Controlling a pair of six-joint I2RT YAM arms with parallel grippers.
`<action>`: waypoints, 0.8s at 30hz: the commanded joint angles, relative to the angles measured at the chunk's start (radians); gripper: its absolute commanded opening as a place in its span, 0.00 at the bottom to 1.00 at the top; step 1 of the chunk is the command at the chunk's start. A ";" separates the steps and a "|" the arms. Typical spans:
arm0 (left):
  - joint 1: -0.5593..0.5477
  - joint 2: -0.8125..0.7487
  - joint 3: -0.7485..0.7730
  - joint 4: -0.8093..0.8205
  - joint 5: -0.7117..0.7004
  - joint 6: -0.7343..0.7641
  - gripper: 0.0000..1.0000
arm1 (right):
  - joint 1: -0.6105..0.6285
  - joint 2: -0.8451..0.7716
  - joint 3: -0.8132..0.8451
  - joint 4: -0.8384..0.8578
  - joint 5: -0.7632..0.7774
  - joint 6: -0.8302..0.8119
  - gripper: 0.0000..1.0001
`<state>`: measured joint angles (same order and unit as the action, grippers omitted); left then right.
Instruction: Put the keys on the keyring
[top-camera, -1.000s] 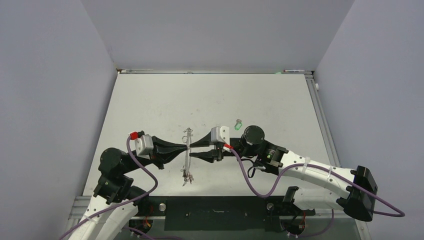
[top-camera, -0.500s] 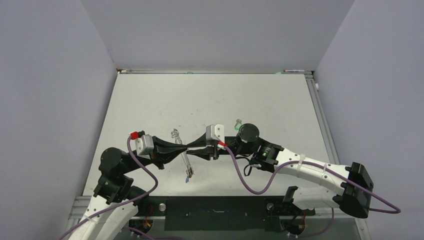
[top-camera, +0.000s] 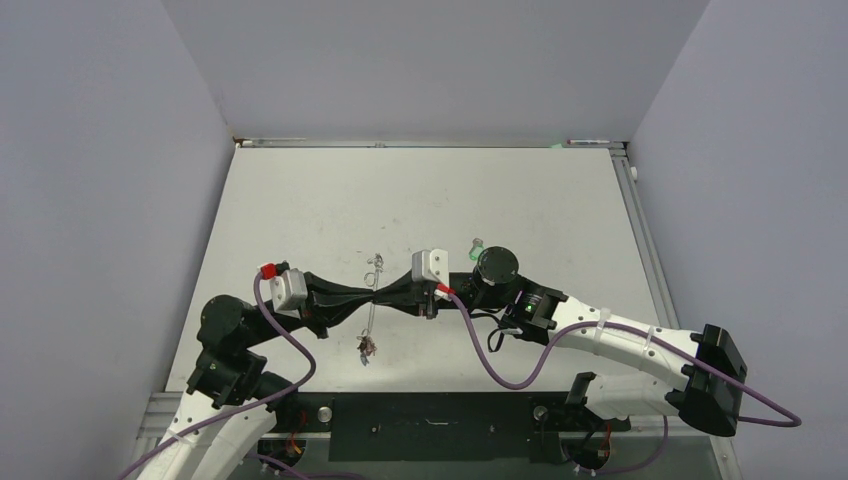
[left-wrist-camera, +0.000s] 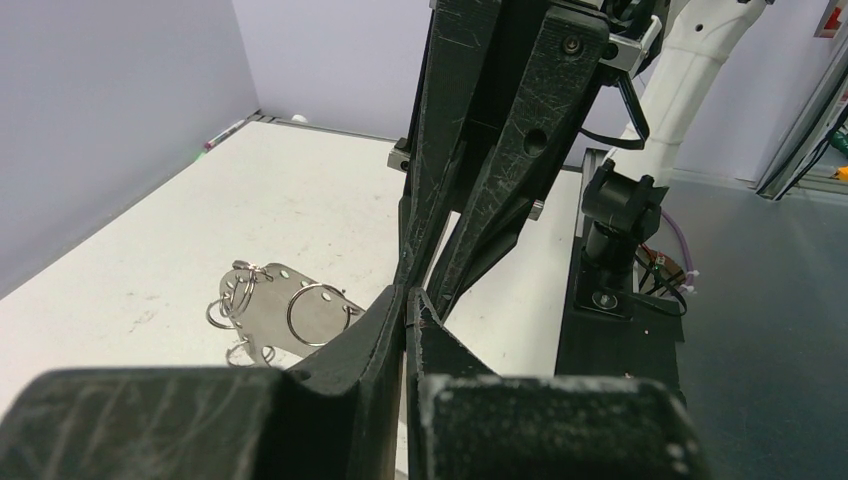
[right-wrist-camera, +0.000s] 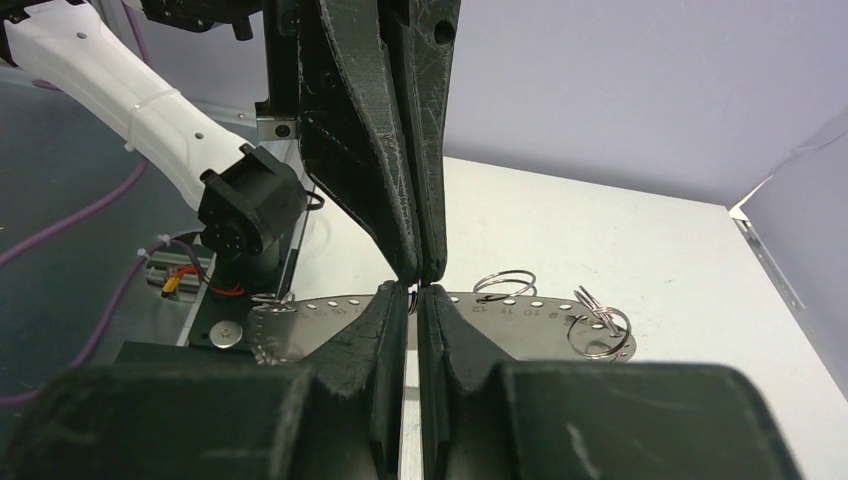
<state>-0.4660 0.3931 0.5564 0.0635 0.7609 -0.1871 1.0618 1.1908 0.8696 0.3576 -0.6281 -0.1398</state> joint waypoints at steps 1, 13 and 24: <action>-0.003 -0.009 0.042 0.049 -0.007 -0.006 0.00 | 0.005 -0.004 0.013 0.078 -0.006 -0.024 0.05; -0.001 -0.052 0.017 0.107 -0.019 -0.050 0.37 | 0.005 -0.032 0.022 0.008 -0.003 -0.084 0.05; 0.001 -0.066 0.015 0.079 0.010 -0.022 0.41 | 0.006 -0.077 0.043 -0.062 0.000 -0.122 0.05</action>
<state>-0.4648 0.3267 0.5564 0.1299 0.7460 -0.2256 1.0622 1.1812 0.8692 0.2687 -0.6235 -0.2317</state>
